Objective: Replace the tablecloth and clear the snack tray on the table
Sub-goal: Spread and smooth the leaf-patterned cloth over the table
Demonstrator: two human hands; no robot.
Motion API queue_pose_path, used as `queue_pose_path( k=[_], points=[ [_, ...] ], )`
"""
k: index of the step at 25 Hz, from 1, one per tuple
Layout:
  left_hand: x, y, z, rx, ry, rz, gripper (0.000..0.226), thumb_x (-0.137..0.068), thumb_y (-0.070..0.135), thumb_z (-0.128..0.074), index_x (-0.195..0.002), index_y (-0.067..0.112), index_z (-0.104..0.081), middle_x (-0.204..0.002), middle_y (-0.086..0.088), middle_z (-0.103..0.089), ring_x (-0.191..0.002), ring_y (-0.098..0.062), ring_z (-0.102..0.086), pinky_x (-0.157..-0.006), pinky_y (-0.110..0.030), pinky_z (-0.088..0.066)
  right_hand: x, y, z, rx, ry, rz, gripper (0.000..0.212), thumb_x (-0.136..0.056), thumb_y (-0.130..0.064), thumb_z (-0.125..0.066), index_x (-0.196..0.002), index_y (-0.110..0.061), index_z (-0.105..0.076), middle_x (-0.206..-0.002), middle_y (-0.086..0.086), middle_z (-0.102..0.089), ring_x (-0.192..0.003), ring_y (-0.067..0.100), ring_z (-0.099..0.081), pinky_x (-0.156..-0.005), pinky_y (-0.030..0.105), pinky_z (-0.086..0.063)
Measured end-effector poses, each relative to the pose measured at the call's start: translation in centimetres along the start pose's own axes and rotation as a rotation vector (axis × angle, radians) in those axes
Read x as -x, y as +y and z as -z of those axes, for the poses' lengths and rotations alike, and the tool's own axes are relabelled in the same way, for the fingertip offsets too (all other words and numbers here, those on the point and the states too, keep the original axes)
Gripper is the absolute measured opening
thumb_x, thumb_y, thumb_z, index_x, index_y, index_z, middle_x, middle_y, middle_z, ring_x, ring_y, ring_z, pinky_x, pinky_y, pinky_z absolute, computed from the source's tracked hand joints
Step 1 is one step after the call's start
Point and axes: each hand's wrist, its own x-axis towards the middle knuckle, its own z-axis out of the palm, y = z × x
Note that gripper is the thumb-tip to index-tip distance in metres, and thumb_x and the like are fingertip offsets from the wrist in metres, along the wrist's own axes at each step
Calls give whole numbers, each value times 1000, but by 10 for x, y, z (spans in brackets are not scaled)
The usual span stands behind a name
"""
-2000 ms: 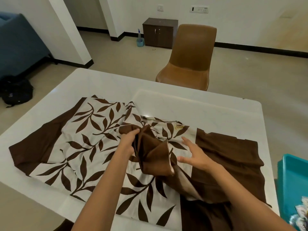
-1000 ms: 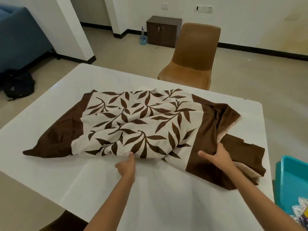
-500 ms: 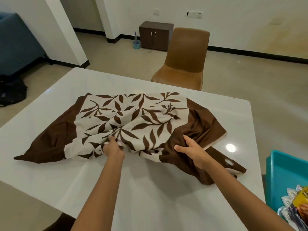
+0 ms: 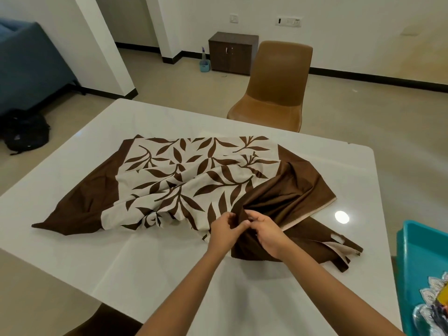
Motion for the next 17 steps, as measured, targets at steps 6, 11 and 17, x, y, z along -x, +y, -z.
queue_pose_path(
  k=[6,11,17],
  points=[
    [-8,-21,20,504,-67,195,18,-94,20,-58,-104,8,-68,-95,-10,-71,-93,-23,-68,-79,-32,-57,-19,16,2,-147,393,-198,33,-85,-19,-72,-109,-2,-57,-110,12,-66,-97,24,-65,-85,34,-54],
    [-4,-28,28,488,-159,240,35,-99,30,-50,-104,0,-66,-95,-21,-65,-90,-29,-65,-83,-37,-55,-11,6,-28,-71,140,-276,29,-91,-29,-63,-110,-8,-65,-101,11,-70,-90,23,-64,-65,28,-50],
    [0,-37,45,532,8,223,18,-95,24,-57,-90,16,-72,-97,-8,-71,-95,-22,-67,-69,-29,-58,-23,26,-37,31,296,-125,43,-81,-28,-74,-108,3,-63,-89,15,-68,-77,25,-58,-64,28,-49]
  ],
)
